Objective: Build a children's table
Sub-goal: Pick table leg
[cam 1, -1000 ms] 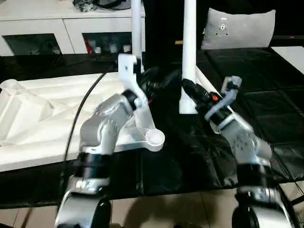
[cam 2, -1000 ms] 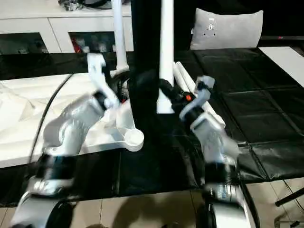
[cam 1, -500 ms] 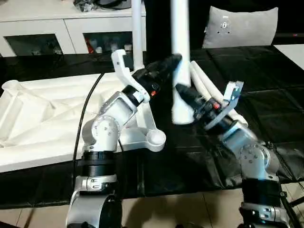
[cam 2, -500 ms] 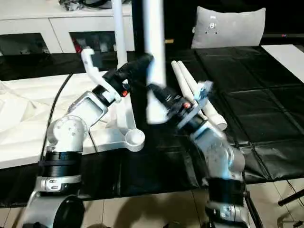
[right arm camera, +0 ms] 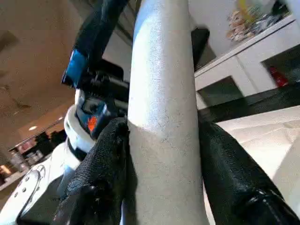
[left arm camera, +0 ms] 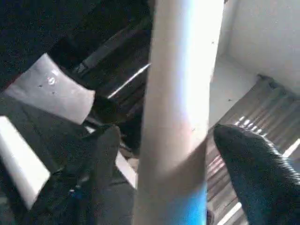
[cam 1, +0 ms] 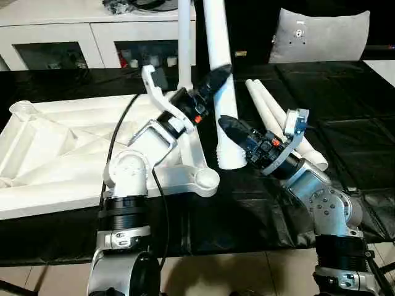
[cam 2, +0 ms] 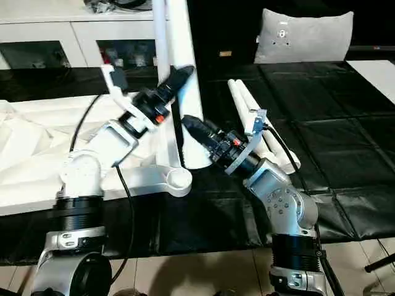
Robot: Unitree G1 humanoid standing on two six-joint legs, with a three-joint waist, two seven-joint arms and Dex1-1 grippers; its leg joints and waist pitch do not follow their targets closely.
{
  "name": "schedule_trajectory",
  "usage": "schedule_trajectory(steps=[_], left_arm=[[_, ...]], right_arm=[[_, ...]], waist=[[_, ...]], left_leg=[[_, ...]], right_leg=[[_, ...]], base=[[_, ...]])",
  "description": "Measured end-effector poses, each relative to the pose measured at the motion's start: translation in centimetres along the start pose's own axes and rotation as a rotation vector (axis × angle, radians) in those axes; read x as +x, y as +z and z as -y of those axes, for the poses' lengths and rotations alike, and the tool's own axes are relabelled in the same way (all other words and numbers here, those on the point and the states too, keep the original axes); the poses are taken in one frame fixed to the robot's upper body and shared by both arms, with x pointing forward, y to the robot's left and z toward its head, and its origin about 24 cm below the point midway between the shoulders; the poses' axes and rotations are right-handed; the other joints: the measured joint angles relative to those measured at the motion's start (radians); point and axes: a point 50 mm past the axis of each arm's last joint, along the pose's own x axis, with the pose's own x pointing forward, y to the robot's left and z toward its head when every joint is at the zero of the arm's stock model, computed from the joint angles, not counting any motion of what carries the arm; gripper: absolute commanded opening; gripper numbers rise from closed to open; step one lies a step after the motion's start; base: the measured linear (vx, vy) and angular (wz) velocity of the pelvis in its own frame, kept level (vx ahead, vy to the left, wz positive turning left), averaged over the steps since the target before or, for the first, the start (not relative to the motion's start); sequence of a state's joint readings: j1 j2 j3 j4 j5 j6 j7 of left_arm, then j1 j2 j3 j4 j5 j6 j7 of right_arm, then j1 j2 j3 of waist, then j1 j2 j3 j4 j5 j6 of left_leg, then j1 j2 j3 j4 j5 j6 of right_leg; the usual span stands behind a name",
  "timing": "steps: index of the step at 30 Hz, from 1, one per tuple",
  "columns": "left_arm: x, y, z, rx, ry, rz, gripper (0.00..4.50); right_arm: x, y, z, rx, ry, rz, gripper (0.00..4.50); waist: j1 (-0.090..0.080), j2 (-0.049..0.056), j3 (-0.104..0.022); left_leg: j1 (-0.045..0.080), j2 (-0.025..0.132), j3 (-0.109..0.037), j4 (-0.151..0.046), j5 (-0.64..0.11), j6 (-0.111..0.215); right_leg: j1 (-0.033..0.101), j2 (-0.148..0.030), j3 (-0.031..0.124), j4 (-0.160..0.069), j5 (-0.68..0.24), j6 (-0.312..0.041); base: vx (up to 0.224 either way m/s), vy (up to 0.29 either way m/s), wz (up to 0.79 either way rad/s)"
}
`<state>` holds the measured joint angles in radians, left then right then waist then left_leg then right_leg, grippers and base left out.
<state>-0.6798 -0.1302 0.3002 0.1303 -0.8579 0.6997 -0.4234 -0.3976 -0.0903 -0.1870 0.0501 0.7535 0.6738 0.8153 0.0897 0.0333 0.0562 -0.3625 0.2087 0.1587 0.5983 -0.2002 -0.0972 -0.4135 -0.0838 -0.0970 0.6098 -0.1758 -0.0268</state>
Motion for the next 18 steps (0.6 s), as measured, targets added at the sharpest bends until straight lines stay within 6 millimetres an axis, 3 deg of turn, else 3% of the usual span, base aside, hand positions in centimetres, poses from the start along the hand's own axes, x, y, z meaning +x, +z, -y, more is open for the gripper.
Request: schedule_trajectory(steps=[6, 18], left_arm=[[-0.05, 0.31, 0.90, -0.012, -0.083, 0.013, 3.10], [-0.27, 0.31, 0.83, -0.020, -0.086, 0.018, 2.21]], right_arm=[[-0.15, 0.16, -0.49, 0.016, 0.049, 0.002, 1.88], [-0.17, 0.24, -0.72, 0.015, 0.074, -0.009, 1.88]], waist=[[0.000, 0.000, 0.000], [0.000, 0.000, 0.000]], left_leg=[[-0.001, 0.000, 0.000, 0.000, 0.000, 0.000], [-0.001, 0.000, 0.000, 0.000, 0.000, 0.000]], right_leg=[[0.000, 0.000, 0.000, 0.000, 0.000, 0.000], [0.000, 0.000, 0.000, 0.000, 0.000, 0.002]], base=[[0.000, 0.000, 0.00], [0.000, 0.000, 0.00]])
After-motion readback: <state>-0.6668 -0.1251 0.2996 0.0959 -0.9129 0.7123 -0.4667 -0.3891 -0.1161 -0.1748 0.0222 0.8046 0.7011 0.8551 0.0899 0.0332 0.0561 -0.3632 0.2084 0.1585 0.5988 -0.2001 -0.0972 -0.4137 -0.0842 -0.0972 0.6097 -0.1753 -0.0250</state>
